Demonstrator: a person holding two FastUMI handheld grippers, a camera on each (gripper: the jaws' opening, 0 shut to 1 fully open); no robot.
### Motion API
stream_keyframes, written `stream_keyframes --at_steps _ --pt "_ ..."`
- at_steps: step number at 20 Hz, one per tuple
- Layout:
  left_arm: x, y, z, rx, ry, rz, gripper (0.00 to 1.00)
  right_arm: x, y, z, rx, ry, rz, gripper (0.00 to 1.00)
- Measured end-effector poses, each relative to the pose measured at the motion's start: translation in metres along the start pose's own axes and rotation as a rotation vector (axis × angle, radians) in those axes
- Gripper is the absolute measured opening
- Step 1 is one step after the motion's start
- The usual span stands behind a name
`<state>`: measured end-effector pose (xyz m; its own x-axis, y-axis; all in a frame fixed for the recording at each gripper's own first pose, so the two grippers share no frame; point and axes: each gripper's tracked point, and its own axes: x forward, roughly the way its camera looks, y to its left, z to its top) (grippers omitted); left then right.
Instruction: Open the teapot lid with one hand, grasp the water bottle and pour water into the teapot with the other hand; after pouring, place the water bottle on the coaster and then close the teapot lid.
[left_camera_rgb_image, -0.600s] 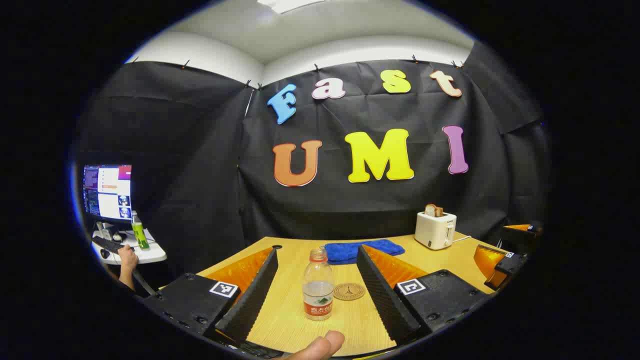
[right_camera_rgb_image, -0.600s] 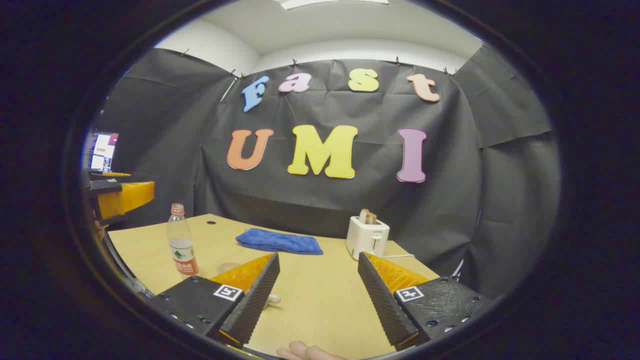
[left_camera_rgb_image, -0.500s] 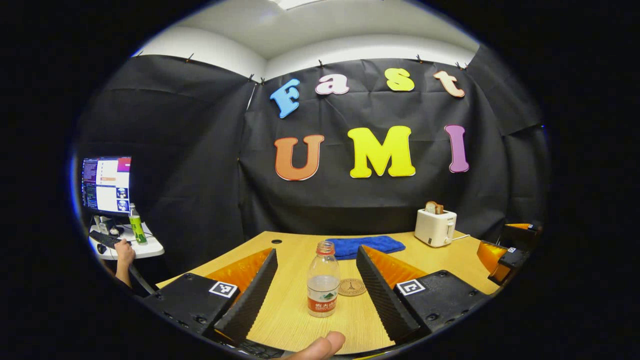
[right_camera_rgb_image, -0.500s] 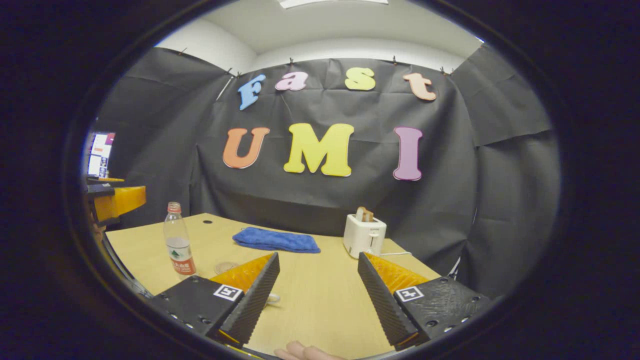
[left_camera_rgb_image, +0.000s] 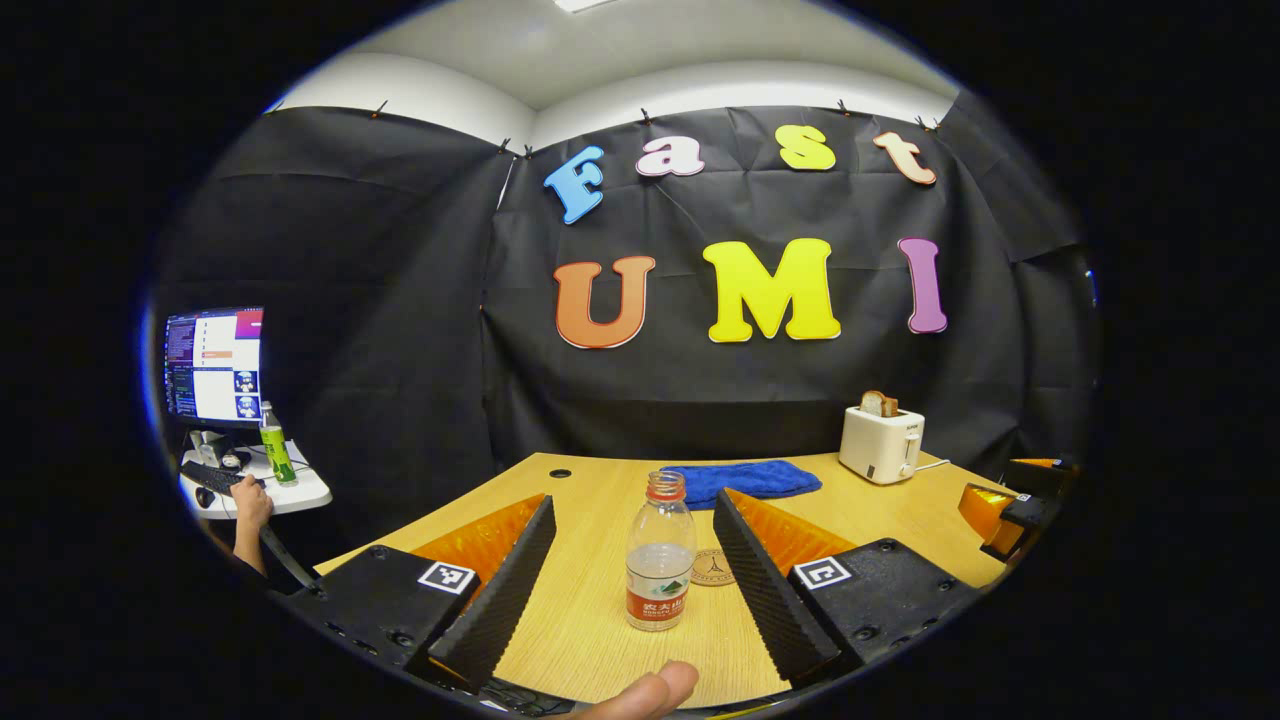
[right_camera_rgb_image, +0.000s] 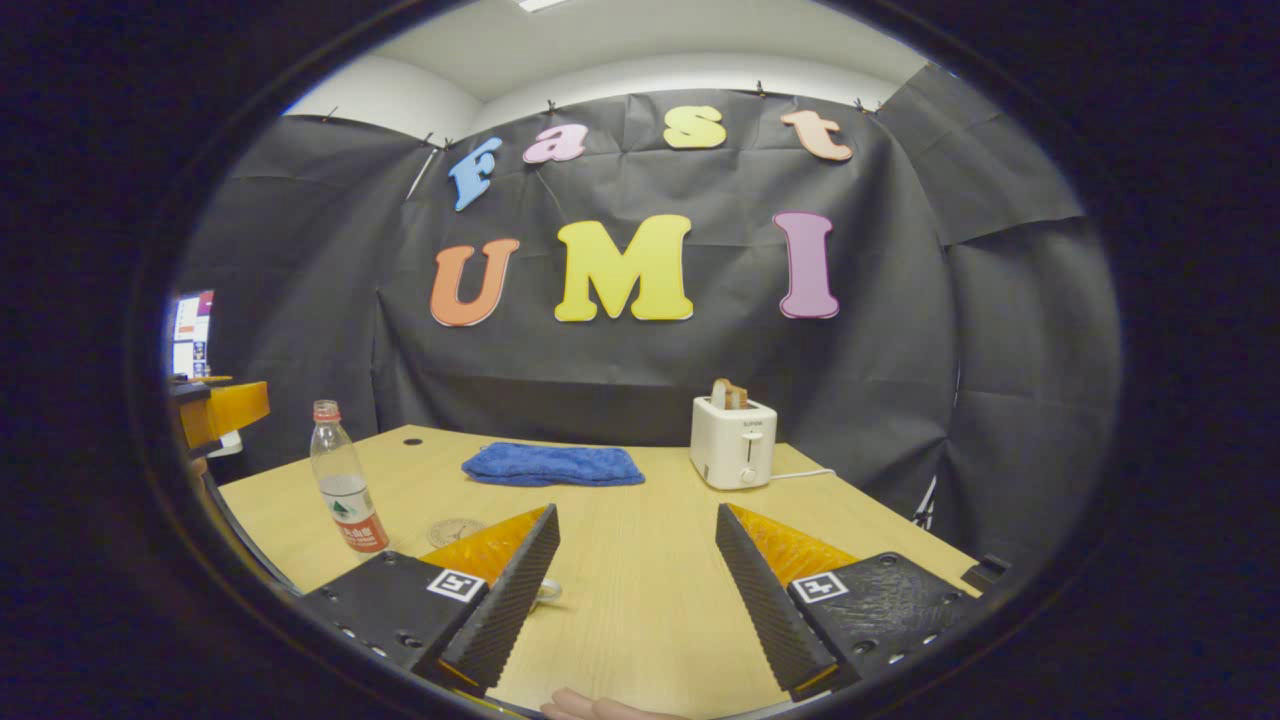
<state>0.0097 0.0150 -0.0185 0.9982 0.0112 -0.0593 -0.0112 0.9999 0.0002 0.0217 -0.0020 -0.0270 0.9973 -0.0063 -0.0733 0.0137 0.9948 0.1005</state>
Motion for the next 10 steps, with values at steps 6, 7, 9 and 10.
stream_keyframes --at_steps 6,7,9,10 --pt "0.008 -0.003 -0.015 0.016 0.038 -0.006 1.0 0.006 0.005 -0.007 -0.027 0.002 0.0 0.97" --pt "0.009 -0.003 -0.017 0.019 0.043 -0.005 0.99 0.009 0.01 -0.008 -0.023 -0.001 0.009 0.95" --pt "0.011 -0.001 -0.019 0.027 0.047 0.003 1.0 0.018 0.031 -0.012 0.002 -0.017 0.07 0.97" --pt "0.013 0.001 -0.02 0.029 0.051 0.008 1.0 0.025 0.042 -0.021 0.007 -0.009 0.101 0.94"
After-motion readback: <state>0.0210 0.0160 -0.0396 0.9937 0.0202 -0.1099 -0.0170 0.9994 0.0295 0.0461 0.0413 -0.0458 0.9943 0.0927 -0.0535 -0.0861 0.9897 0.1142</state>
